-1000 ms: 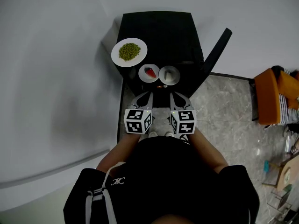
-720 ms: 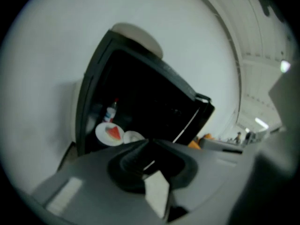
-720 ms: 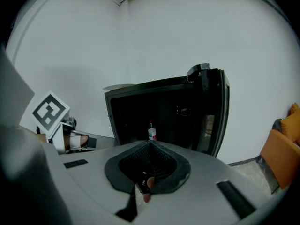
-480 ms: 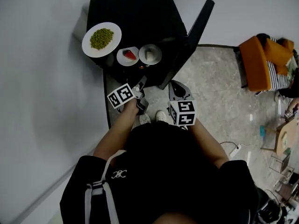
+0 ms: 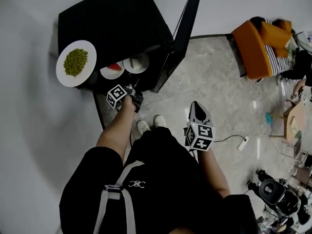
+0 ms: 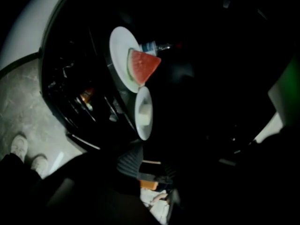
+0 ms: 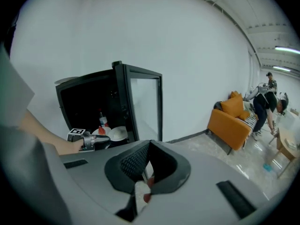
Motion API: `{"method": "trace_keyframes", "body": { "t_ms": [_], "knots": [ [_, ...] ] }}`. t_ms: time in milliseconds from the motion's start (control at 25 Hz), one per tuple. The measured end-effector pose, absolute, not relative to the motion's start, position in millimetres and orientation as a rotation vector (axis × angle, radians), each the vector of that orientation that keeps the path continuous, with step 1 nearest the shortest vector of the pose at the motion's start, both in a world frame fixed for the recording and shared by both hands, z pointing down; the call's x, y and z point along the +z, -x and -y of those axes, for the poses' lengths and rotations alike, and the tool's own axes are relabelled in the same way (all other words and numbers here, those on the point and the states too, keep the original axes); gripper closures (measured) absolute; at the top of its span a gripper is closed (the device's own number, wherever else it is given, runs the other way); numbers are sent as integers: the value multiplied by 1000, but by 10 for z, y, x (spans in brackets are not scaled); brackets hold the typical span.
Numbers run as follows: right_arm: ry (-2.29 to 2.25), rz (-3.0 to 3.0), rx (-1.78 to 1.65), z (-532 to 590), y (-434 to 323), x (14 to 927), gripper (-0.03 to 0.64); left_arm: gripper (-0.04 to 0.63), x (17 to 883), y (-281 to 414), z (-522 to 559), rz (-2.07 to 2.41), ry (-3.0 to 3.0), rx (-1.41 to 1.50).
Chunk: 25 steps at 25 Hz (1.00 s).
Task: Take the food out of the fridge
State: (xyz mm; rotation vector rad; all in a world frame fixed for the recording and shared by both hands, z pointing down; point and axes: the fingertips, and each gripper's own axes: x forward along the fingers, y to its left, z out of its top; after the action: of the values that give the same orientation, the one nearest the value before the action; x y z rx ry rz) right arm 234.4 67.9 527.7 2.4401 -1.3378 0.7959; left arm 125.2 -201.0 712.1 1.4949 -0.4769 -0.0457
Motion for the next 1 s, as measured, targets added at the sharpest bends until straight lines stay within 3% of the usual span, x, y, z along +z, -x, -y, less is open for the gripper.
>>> {"method": "trace_keyframes", "body": {
  "t_ms": [360,640,1000],
  "knots": [
    [-2455,1199,917,-1053,-2327,5598,624,472,7355,-1638,2241,426,-1497,-32],
    [-2445,1181,929,-1169,-2323,5628,624,574,7437,-1684,2278,456,-1369,-94],
    [-2428,1199,923,-1226,-2302,5636,624,583,7421,-1525,2053,416,-1325,-96]
  ]
}}
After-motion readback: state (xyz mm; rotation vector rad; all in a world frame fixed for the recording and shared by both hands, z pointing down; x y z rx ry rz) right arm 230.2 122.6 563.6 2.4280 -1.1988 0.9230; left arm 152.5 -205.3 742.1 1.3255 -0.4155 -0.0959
